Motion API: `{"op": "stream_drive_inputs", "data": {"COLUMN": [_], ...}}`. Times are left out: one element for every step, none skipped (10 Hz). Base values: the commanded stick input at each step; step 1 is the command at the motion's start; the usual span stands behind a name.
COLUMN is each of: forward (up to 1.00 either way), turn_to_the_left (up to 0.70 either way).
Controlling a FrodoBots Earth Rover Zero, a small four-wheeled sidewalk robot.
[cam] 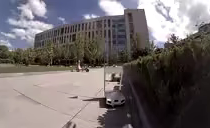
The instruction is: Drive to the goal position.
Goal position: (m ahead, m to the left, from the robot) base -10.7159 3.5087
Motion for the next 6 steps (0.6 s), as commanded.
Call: {"op": "stream_drive_inputs", "data": {"forward": [0.0, 0.0, 0.0, 0.04, 0.01, 0.0], "turn_to_the_left": [0.0, 0.0, 0.0, 0.0, 0.0, 0.0]}}
